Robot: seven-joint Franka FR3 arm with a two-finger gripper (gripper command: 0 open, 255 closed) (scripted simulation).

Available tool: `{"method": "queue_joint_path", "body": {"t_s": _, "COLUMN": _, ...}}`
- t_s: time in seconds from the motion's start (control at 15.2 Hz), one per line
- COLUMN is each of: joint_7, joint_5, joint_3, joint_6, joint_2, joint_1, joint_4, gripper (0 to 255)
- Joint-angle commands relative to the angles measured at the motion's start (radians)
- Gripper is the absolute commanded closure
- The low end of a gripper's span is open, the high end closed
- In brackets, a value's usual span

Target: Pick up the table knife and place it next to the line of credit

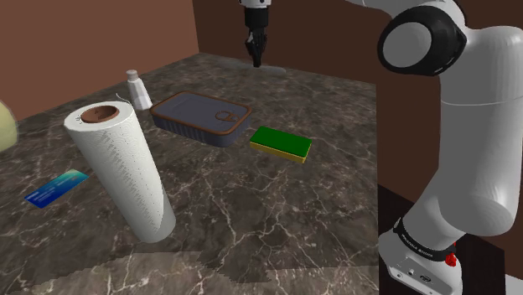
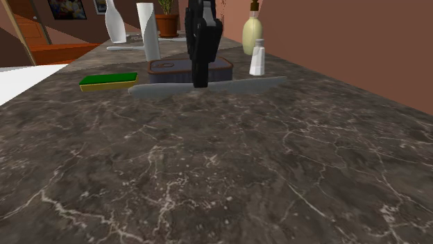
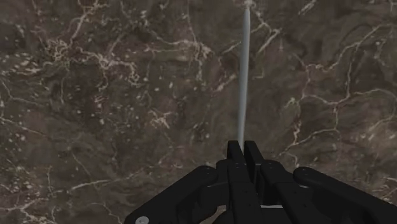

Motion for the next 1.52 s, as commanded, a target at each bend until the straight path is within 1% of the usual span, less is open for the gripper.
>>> {"method": "queue_joint_path", "body": {"t_s": 0.0, "joint_7": -0.001, "joint_5": 0.002, "joint_3": 0.000, "joint_6": -0.046, "joint_2": 0.024, "joint_1": -0.004, "joint_4": 0.069, "gripper": 255}}
{"method": "queue_joint_path", "body": {"t_s": 0.2, "joint_7": -0.002, "joint_5": 0.006, "joint_3": 0.001, "joint_6": -0.113, "joint_2": 0.064, "joint_1": -0.009, "joint_4": 0.176, "gripper": 255}}
{"method": "queue_joint_path", "body": {"t_s": 0.4, "joint_7": 0.057, "joint_5": -0.005, "joint_3": 0.013, "joint_6": -0.051, "joint_2": -0.035, "joint_1": 0.046, "joint_4": 0.015, "gripper": 255}}
{"method": "queue_joint_path", "body": {"t_s": 0.73, "joint_7": 0.162, "joint_5": -0.018, "joint_3": 0.043, "joint_6": 0.007, "joint_2": -0.141, "joint_1": 0.127, "joint_4": -0.149, "gripper": 255}}
{"method": "queue_joint_path", "body": {"t_s": 1.06, "joint_7": 0.270, "joint_5": -0.025, "joint_3": 0.081, "joint_6": 0.041, "joint_2": -0.204, "joint_1": 0.201, "joint_4": -0.246, "gripper": 255}}
{"method": "queue_joint_path", "body": {"t_s": 1.45, "joint_7": 0.403, "joint_5": -0.030, "joint_3": 0.131, "joint_6": 0.062, "joint_2": -0.240, "joint_1": 0.285, "joint_4": -0.303, "gripper": 255}}
